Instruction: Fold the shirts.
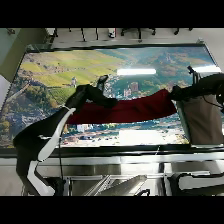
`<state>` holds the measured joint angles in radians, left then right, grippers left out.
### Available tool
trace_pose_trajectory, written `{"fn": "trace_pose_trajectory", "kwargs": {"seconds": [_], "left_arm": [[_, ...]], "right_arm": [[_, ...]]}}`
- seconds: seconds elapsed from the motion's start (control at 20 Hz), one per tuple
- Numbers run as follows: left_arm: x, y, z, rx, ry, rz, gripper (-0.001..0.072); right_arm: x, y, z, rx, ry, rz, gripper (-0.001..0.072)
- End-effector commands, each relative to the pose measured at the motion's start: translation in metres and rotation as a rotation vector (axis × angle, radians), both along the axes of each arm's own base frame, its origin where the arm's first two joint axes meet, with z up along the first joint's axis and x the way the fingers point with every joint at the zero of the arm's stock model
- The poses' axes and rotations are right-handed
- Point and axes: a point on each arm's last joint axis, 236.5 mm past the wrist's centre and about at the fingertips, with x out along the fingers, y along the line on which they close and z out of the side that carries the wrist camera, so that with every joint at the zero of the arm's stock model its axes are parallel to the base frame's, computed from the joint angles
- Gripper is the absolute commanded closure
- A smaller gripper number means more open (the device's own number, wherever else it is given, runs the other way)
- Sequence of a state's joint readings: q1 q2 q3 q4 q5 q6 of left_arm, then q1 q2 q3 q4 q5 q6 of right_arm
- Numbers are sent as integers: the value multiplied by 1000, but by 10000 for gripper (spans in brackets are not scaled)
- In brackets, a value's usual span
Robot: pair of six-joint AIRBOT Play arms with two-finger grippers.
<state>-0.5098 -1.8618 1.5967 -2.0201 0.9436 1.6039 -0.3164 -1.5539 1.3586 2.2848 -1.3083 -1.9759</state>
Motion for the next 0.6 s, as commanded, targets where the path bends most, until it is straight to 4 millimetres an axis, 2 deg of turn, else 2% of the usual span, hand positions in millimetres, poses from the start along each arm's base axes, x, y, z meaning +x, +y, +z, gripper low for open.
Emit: {"fn": "trace_pose_trajectory", "kwargs": {"seconds": [0.0, 0.15, 0.25, 0.35, 0.45, 0.55], "left_arm": [[-20, -68, -29, -4, -9, -114, 690], [-27, -116, -28, -76, -8, -152, 690], [-32, -140, -31, -125, 17, -156, 690], [-35, -160, -35, -172, 44, -154, 690], [-37, -171, -33, -206, 62, -145, 690], [-36, -170, -26, -216, 70, -133, 690]], "right_arm": [[-6, 8, 63, -12, -114, 41, 697], [-9, 21, 115, 16, -214, 63, 696], [-14, 28, 135, 13, -250, 83, 696], [-21, 35, 143, 11, -257, 110, 696], [-27, 39, 141, 16, -238, 133, 696], [-30, 40, 139, 11, -227, 145, 696]]}}
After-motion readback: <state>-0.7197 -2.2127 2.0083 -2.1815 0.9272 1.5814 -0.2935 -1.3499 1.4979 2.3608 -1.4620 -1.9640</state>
